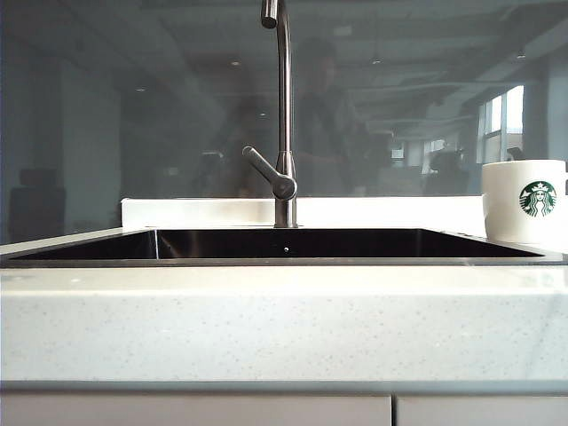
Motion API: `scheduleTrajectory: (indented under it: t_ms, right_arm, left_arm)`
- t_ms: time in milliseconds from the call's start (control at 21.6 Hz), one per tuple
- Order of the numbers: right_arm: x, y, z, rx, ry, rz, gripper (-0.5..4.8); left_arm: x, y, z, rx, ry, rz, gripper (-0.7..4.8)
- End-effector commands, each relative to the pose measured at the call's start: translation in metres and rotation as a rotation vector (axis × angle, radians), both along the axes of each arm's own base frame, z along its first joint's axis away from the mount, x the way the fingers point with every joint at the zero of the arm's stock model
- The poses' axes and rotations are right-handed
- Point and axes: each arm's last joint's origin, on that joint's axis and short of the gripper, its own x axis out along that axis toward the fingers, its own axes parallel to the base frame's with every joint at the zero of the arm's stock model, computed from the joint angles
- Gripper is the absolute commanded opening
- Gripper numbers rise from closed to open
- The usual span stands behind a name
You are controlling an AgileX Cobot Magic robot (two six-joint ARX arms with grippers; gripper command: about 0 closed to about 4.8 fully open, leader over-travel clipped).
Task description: Pick up the mug next to the sink, go to the faucet to get some water, pour the water into the sink, and finally put the mug back to its place.
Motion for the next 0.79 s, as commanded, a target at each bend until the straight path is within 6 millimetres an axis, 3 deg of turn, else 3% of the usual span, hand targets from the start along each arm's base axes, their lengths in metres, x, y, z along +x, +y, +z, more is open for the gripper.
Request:
scheduleTrajectory:
  t_ms: [46,463,648,786]
  right_arm:
    - [-0.001,0.000,0.004,0.004,-0.024,0.000,-0.05]
    - [-0.024,-0.002,0.008,-0.015,-0.136,-0.055,-0.05]
    - [-0.024,-0.001,-0.002,-0.016,-0.131,-0.044,-0.05]
    - [-0.015,-0.001,-0.023,-0.015,-0.099,-0.042,-0.05]
  left_arm:
    - [0.000,0.000,0.002,0.005,-0.012,-0.003,-0.04]
    - [0.000,0.000,0.002,0.005,-0.012,-0.002,-0.04]
    - [0.000,0.000,0.002,0.005,-0.009,-0.002,-0.04]
    - [0.000,0.000,0.002,0.005,-0.007,-0.003,-0.04]
